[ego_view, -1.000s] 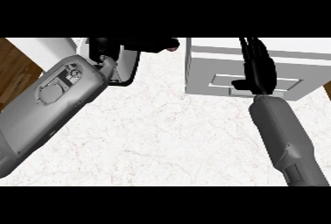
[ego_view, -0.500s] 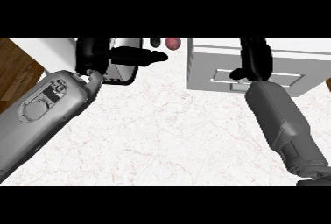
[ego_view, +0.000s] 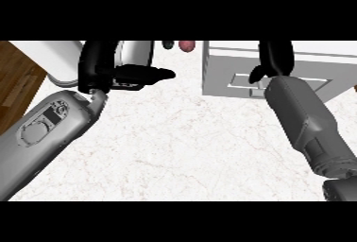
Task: Pick up the can, place it into the drawer and close the drawer
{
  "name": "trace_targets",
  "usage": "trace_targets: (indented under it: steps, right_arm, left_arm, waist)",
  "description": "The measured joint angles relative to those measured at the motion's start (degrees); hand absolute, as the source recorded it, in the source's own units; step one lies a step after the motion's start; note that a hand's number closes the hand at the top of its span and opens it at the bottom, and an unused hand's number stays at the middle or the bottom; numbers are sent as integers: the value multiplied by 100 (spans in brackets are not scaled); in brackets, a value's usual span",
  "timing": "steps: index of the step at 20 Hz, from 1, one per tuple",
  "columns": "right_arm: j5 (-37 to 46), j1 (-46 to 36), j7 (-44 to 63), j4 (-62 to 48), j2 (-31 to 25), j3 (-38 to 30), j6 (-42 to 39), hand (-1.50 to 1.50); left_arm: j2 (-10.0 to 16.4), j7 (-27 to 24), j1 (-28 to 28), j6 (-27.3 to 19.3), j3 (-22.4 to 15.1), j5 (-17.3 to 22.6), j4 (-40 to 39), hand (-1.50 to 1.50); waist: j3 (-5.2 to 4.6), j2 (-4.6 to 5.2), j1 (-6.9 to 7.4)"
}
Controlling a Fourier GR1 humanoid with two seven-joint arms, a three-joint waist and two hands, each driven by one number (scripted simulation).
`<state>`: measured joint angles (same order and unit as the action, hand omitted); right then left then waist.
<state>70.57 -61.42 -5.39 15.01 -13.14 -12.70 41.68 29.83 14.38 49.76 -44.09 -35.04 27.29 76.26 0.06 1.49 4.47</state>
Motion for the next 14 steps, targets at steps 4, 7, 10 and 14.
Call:
trace_targets:
  steps: [4, 7, 10, 14]
  right_arm:
    - [-144, -143, -297, -161, -45, -142, -167, -150]
    - [-422, -148, -703, -131, -24, -381, -223, -150]
    - [-761, -145, -1129, -76, 13, -675, -324, -150]
    - [-1332, -230, -1628, 29, 175, -1136, -594, -150]
  left_arm:
    - [-33, -37, -121, 10, 4, -53, 112, -150]
    - [33, -70, -251, 39, 44, -58, 250, -150]
    - [141, -122, -399, 128, 140, -20, 306, -150]
    - [190, -144, -554, 132, 162, -48, 402, -150]
  waist:
    - [13, 26, -7]
    - [21, 22, -17]
    - [18, 27, -42]
    - [27, 10, -80]
